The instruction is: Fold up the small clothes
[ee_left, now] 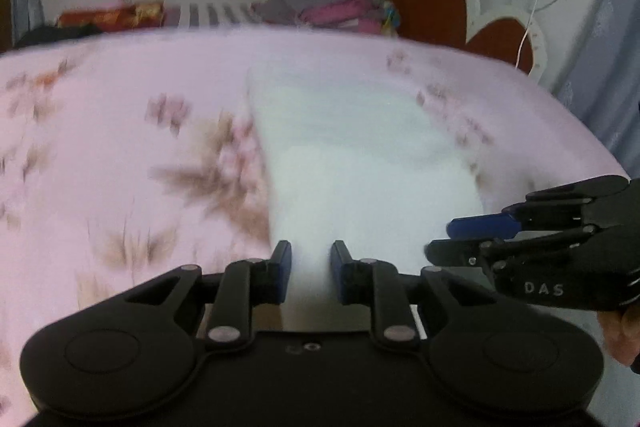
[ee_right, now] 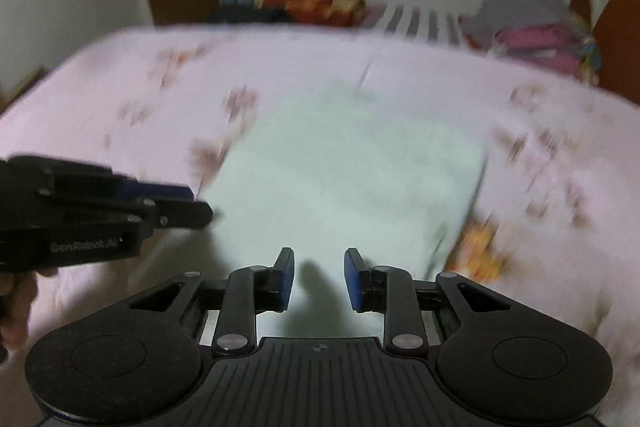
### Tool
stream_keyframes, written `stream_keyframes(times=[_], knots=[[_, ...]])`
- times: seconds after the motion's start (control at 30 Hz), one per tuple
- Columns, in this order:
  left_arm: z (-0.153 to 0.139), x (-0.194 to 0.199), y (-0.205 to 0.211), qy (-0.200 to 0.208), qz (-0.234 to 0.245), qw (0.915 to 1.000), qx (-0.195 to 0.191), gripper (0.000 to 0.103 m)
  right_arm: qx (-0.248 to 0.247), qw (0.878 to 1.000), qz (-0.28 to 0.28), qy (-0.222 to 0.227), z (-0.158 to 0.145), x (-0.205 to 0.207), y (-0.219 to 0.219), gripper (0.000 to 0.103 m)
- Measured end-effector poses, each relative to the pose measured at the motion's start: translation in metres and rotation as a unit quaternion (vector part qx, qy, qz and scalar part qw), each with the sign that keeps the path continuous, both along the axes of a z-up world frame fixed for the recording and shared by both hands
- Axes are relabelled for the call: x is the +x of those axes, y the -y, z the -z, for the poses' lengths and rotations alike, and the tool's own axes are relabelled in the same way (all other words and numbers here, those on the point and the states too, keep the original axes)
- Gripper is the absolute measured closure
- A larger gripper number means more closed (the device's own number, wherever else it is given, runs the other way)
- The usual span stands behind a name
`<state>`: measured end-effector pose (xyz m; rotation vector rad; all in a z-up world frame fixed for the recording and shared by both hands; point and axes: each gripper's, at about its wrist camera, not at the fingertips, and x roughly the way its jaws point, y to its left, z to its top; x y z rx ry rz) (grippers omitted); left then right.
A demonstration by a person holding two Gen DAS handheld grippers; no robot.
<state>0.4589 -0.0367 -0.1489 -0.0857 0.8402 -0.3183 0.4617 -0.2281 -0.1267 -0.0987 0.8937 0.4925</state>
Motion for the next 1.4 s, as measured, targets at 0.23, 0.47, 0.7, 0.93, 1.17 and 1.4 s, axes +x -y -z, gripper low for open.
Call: stream_keyframes(times=[0.23,0.47,0.7,0.93,1.17,1.4], knots=[[0.006,-0.017,-0.003,-0.011,0.012,0.9999,0.004,0.081,-0.085,0.996,0.012,0.009,0.016,-0.017,-0.002,0.076],[0.009,-0.042,0.002,-0.020,0.023,0.9991,0.031,0.072,-0.117,0.993,0.023,0.016,0.020,-0.038,0.003,0.076],[-0.007,-0.065,-0.013,0.045,0.019,0.9973,0.055,0.002,-0.028,0.994,0.101,-0.032,0.015,-0.037,0.032,0.047],[-0.013,-0.004,-0.045,0.011,-0.029,0.9984,-0.048,0.010,0.207,0.945,0.249,-0.055,0.004,-0.021,0.095,0.019],[0.001,0.065,-0.038,-0.061,-0.072,0.9855,-0.141,0.014,0.252,0.936,0.237,-0.067,0.017,0.039,0.111,0.037],[0.021,0.095,-0.041,-0.091,-0.105,0.9719,-0.190,0.025,0.327,0.913,0.201,-0.134,0.055,0.073,0.139,0.037]])
